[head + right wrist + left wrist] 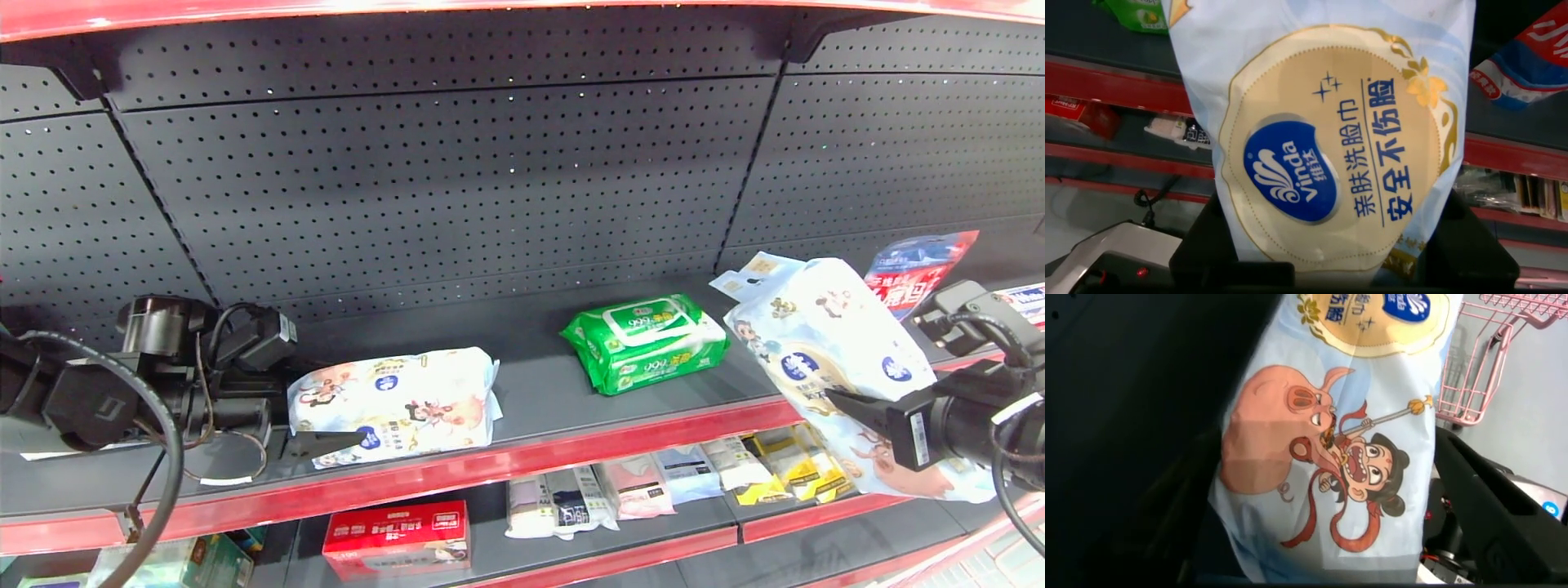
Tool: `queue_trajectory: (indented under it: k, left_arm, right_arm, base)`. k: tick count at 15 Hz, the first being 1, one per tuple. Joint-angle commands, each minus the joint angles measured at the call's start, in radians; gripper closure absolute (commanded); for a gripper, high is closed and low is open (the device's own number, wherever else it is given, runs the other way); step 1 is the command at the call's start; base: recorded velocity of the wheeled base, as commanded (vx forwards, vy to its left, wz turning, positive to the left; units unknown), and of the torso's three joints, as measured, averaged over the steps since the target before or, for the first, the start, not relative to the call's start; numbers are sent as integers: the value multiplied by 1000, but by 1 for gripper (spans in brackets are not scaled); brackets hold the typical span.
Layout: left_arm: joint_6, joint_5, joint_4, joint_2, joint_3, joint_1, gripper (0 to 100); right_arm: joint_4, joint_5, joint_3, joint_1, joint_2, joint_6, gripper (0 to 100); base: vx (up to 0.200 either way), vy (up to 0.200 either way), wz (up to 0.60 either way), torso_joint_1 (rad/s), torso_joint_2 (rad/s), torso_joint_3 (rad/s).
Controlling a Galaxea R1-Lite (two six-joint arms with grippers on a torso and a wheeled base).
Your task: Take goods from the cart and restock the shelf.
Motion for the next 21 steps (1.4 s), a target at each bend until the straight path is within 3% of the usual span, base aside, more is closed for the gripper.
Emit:
queue_trajectory:
  k: [1,3,4,6,13,19,21]
  left_arm:
    - [0,0,-3,-10,-14,0,0]
    - [-13,2,2,-41,-20,2,0]
    - [-44,2,5,-64,-15,2,0]
    - [-64,2,-1,-78,-23,0,0]
    - [-69,-1,-23,-150,-11,2,0]
    - [-79,29,-251,-158,63,3,0]
    - [-104,111,-409,-159,120,-7,0]
  right_arm:
    - [0,0,0,1,1,0,100]
    - [0,0,2,1,1,0,100]
    - [0,0,0,1,3,0,100]
    - [0,0,2,1,3,0,100]
    - [0,0,0,1,6,-2,100]
    - [0,0,-15,4,1,0,100]
    - [0,0,-15,4,-5,0,100]
  base:
    - [0,0,0,0,0,0]
    - [0,0,0,0,0,0]
    - [0,0,0,0,0,0]
    - [0,0,0,0,0,0]
    - [0,0,0,0,0,0]
    - [0,0,0,0,0,0]
    - [0,0,0,0,0,0]
